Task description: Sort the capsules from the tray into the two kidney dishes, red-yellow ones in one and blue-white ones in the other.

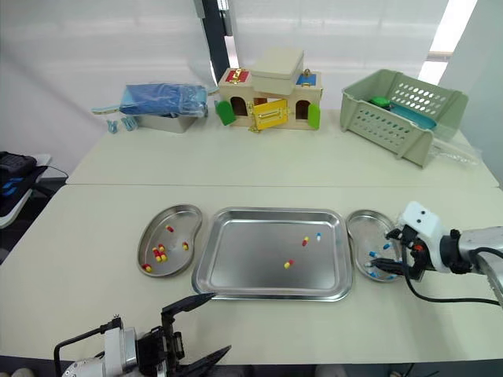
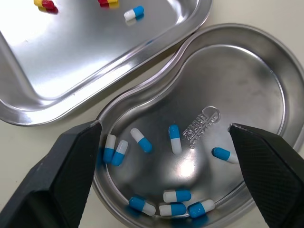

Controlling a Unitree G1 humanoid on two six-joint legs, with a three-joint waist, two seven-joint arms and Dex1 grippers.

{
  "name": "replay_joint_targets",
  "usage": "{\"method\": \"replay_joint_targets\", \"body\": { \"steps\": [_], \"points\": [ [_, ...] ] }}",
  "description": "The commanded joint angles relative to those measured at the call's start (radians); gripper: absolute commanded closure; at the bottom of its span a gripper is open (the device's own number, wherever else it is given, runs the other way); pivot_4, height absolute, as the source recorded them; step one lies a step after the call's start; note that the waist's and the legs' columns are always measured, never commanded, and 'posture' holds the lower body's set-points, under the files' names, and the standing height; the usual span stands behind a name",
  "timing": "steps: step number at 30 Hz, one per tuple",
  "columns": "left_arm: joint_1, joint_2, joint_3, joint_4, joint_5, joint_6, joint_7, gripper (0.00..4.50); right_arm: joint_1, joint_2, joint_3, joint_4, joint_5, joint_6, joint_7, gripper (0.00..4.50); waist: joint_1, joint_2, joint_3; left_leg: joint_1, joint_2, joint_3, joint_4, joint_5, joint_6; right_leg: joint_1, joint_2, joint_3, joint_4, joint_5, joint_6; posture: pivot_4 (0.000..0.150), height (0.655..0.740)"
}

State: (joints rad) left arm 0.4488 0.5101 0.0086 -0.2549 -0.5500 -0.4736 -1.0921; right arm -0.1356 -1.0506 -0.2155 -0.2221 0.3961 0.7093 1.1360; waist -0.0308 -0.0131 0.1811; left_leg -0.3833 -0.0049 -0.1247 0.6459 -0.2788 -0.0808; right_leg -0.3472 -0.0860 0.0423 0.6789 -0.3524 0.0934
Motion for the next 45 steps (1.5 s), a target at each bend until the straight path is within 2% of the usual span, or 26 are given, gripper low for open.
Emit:
{"method": "replay_joint_targets", "body": {
  "steps": [1, 7, 11, 14, 20, 28, 33, 36, 40, 45],
  "points": [
    [-0.013, 0.069, 0.101, -0.066, -0.032, 0.098, 0.063, 0.00, 0.076, 0.002, -0.148, 0.083, 0.058, -0.131, 0.108, 0.03, 0.004, 0.000, 0.000, 0.000, 0.000, 0.000, 0.000, 0.000, 0.000, 0.001, 0.000, -0.001, 0.000, 0.000, 0.000, 0.150, 0.7400],
    [0.002, 0.247, 0.368, 0.002, -0.094, 0.356, 0.143, 0.00, 0.107, 0.025, -0.212, 0.364, 0.039, -0.357, 0.171, 0.03, -0.006, -0.001, 0.001, 0.004, 0.000, 0.000, 0.000, 0.000, 0.000, 0.005, 0.000, 0.000, 0.000, 0.000, 0.000, 0.150, 0.7400],
    [-0.027, 0.316, 0.509, 0.105, -0.126, 0.490, 0.157, 0.00, 0.077, 0.050, -0.204, 0.508, 0.020, -0.489, 0.180, 0.03, -0.017, 0.000, 0.001, 0.005, 0.001, 0.001, -0.001, 0.000, 0.000, 0.005, 0.001, 0.000, 0.000, 0.000, 0.000, 0.150, 0.7400],
    [-0.073, 0.378, 0.594, 0.239, -0.104, 0.574, 0.172, 0.00, 0.041, 0.056, -0.190, 0.595, 0.005, -0.550, 0.184, 0.03, -0.023, 0.001, 0.002, 0.005, 0.001, 0.001, -0.001, 0.000, 0.000, 0.005, 0.001, 0.000, 0.000, 0.000, 0.000, 0.150, 0.7400],
    [-0.155, 0.451, 0.640, 0.428, -0.034, 0.594, 0.132, 0.00, 0.011, 0.052, -0.165, 0.694, -0.017, -0.632, 0.206, 0.03, -0.027, 0.001, 0.002, 0.005, 0.001, 0.001, -0.001, 0.000, 0.000, 0.004, 0.001, 0.000, 0.000, 0.000, 0.000, 0.150, 0.7400],
    [-0.203, 0.471, 0.630, 0.454, 0.027, 0.632, 0.094, 0.00, 0.012, 0.052, -0.167, 0.711, -0.012, -0.651, 0.209, 0.03, -0.027, 0.001, 0.002, 0.005, 0.001, 0.001, -0.001, 0.000, 0.000, 0.004, 0.001, 0.000, 0.000, 0.000, 0.000, 0.150, 0.7400],
    [-0.231, 0.458, 0.598, 0.431, 0.064, 0.614, 0.069, 0.00, 0.075, 0.068, -0.203, 0.642, 0.027, -0.645, 0.220, 0.03, -0.025, 0.001, 0.002, 0.005, 0.001, 0.001, -0.001, 0.000, 0.000, 0.004, 0.000, 0.000, 0.001, 0.000, 0.000, 0.150, 0.7400],
    [-0.254, 0.450, 0.557, 0.377, 0.084, 0.594, 0.052, 0.00, 0.172, 0.078, -0.232, 0.521, 0.060, -0.650, 0.248, 0.03, -0.021, 0.001, 0.002, 0.004, 0.001, 0.001, -0.001, 0.000, 0.000, 0.004, 0.000, 0.000, 0.000, 0.000, 0.000, 0.150, 0.7400],
    [-0.323, 0.432, 0.445, 0.225, 0.074, 0.636, 0.042, 0.00, 0.410, 0.119, -0.271, 0.149, 0.155, -0.565, 0.255, 0.03, -0.009, 0.001, 0.002, 0.004, 0.001, 0.000, -0.001, 0.000, 0.000, 0.004, 0.000, -0.001, 0.000, 0.000, 0.000, 0.150, 0.7400],
    [-0.431, 0.418, 0.251, 0.071, 0.074, 0.714, 0.009, 0.00, 0.582, 0.237, -0.234, -0.147, 0.189, -0.550, 0.169, 0.03, -0.002, 0.001, 0.001, 0.004, 0.001, 0.000, 0.000, 0.000, 0.000, 0.005, 0.000, -0.001, 0.000, 0.000, 0.000, 0.150, 0.7400]
  ]
}}
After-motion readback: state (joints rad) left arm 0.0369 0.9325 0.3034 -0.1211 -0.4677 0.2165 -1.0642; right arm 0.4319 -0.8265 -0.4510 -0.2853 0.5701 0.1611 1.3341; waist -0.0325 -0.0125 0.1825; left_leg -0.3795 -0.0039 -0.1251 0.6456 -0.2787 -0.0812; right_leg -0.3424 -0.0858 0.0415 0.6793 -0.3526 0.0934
